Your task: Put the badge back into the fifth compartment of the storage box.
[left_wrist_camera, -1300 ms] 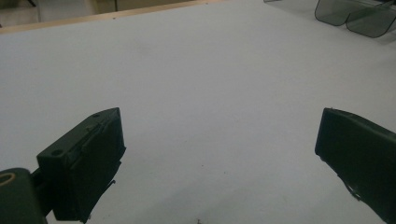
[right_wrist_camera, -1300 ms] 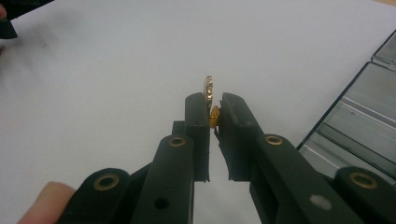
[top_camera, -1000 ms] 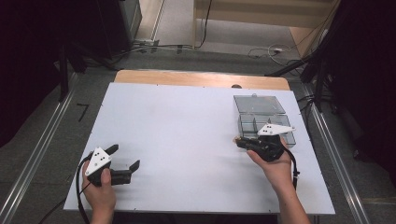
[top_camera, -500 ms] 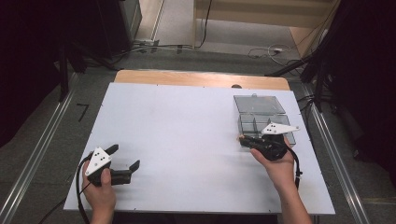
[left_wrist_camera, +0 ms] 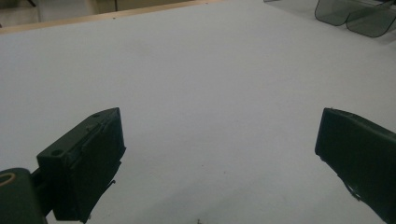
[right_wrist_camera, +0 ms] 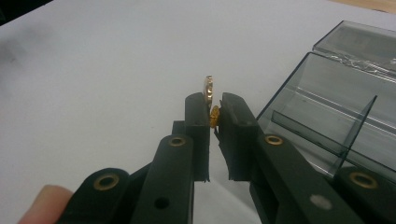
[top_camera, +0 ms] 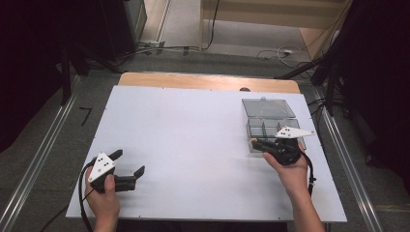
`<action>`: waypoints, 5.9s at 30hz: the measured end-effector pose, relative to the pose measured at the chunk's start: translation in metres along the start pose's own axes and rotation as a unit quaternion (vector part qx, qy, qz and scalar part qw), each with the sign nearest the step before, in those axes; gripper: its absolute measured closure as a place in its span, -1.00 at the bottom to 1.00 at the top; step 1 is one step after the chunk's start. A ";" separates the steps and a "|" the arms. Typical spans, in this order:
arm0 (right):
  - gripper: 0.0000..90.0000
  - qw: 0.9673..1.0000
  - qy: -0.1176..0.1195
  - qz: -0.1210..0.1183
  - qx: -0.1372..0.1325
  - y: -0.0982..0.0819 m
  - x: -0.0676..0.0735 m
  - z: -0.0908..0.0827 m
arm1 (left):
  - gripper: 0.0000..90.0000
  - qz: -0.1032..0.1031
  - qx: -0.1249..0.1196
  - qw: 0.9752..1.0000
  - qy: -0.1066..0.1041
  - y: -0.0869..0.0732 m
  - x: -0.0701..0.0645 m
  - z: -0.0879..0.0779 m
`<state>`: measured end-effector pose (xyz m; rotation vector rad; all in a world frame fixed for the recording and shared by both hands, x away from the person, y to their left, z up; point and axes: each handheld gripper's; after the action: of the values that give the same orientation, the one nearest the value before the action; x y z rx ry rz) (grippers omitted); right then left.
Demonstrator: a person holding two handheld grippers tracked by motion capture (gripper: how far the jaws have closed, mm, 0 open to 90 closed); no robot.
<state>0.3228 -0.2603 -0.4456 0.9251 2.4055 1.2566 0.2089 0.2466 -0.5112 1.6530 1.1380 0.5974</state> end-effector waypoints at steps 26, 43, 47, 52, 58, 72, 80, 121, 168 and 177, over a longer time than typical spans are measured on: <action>0.78 0.999 -0.026 0.025 -0.001 -0.009 -0.018 -0.007 | -0.95 0.000 0.001 1.000 0.000 0.000 0.000 0.000; 0.78 0.998 -0.050 0.046 0.000 -0.018 -0.032 -0.010 | -0.95 0.000 0.001 1.000 -0.001 0.000 0.000 0.000; 0.78 0.997 -0.057 0.050 0.002 -0.021 -0.035 -0.010 | -0.95 0.000 0.002 1.000 -0.001 0.000 0.000 0.000; 0.78 0.996 -0.067 0.056 0.003 -0.025 -0.039 -0.009 | -0.95 0.000 0.002 1.000 -0.001 0.000 0.000 0.000; 0.78 0.995 -0.080 0.060 0.008 -0.029 -0.042 -0.009 | -0.96 0.000 0.002 1.000 0.000 0.000 0.000 0.000; 0.78 0.993 -0.096 0.068 0.014 -0.034 -0.048 -0.010 | -0.95 0.001 0.003 1.000 -0.001 0.000 0.000 0.000; 0.78 0.991 -0.106 0.075 0.019 -0.038 -0.052 -0.009 | -0.95 0.001 0.003 1.000 -0.001 0.000 0.000 0.000; -0.60 0.989 -0.099 0.095 -0.054 -0.061 -0.050 -0.038 | -0.95 -0.001 0.002 1.000 -0.004 0.000 0.000 -0.001; -1.00 0.991 -0.095 0.080 -0.053 -0.127 -0.031 -0.091 | -0.95 -0.004 -0.001 1.000 -0.004 -0.001 0.001 -0.002; -1.00 0.990 -0.100 0.084 -0.059 -0.133 -0.032 -0.098 | -0.95 -0.004 -0.002 1.000 -0.004 -0.001 0.001 -0.002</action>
<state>0.2426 -0.3991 -0.4972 1.1772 2.1127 1.2813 0.2074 0.2485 -0.5111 1.6445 1.1359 0.5864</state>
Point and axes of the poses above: each handheld gripper's, and its own axes: z roughly forward along the jaws, y roughly out of its top, x roughly to its left, and after that the axes turned 6 degrees about -z, right-handed
